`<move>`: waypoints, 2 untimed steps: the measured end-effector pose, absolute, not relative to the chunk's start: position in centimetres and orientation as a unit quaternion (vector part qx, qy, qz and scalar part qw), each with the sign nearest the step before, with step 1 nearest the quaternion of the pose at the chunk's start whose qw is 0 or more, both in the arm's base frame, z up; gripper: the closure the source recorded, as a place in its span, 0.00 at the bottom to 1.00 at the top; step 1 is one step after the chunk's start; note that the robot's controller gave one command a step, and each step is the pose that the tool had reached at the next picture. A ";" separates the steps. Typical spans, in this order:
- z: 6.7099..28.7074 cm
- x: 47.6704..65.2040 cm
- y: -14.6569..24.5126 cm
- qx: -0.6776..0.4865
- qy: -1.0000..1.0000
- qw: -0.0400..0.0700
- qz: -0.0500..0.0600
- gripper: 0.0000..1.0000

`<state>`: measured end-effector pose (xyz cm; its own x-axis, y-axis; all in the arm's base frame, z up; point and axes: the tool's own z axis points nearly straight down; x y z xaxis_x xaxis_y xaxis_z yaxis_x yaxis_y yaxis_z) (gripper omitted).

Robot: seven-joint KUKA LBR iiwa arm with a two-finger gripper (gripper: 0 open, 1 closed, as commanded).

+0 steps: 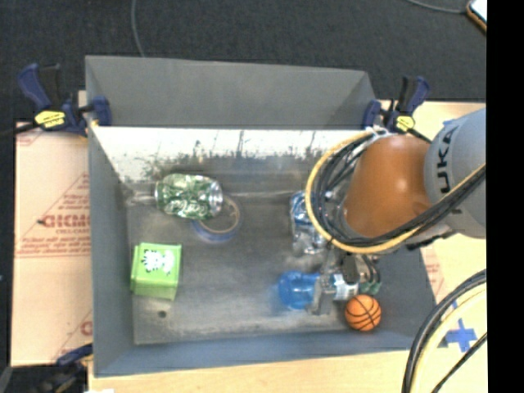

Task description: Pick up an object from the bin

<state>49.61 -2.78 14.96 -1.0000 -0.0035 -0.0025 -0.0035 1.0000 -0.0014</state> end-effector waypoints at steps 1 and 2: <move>15.0 49.6 -2.8 -0.002 1.000 0.001 -0.001 0.00; 12.6 50.0 -1.8 0.016 1.000 0.007 -0.001 0.00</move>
Offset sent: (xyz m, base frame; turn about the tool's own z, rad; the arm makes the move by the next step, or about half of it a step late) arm 0.0033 0.0315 -0.0700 0.0715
